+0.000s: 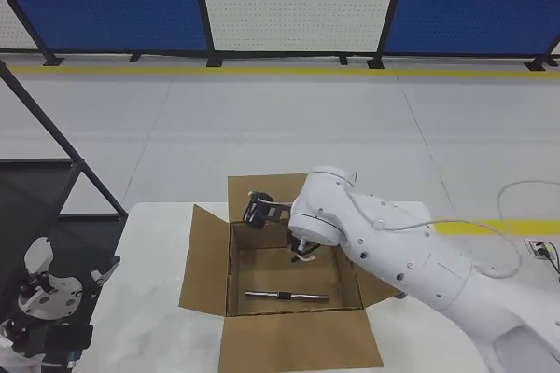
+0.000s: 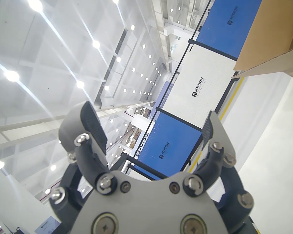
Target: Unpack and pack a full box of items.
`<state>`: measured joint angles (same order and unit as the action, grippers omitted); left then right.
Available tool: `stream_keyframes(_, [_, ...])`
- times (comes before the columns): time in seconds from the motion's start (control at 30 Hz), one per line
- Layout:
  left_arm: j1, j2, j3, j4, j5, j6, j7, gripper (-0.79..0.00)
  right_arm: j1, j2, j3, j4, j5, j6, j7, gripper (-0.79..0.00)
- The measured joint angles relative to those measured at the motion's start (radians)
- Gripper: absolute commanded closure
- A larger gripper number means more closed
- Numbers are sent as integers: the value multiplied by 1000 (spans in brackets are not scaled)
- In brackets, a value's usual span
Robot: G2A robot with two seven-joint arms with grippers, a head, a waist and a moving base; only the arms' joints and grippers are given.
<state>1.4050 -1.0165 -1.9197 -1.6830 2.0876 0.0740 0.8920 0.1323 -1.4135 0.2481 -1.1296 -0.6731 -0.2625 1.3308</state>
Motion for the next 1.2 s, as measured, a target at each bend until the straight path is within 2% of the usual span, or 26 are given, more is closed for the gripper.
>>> stream_keyframes(0.23, [0, 0, 0, 0, 0, 0, 0, -785, 2, -136, -78, 257, 43, -112, 71, -785])
stream_keyframes(0.7, [0, 0, 0, 0, 0, 0, 0, -785, 3, -139, -78, 264, 40, -106, 77, -785])
stream_keyframes(0.8, [0, 0, 0, 0, 0, 0, 0, -785, -32, -142, -78, 267, 13, -106, 45, -785])
stream_keyframes(0.97, [0, 0, 0, 0, 0, 0, 0, -785, -81, -168, -78, 302, -21, -132, 20, -785])
stream_keyframes(1.2, [0, 0, 0, 0, 0, 0, 0, -785, -109, -210, -69, 391, 7, -196, -48, -785])
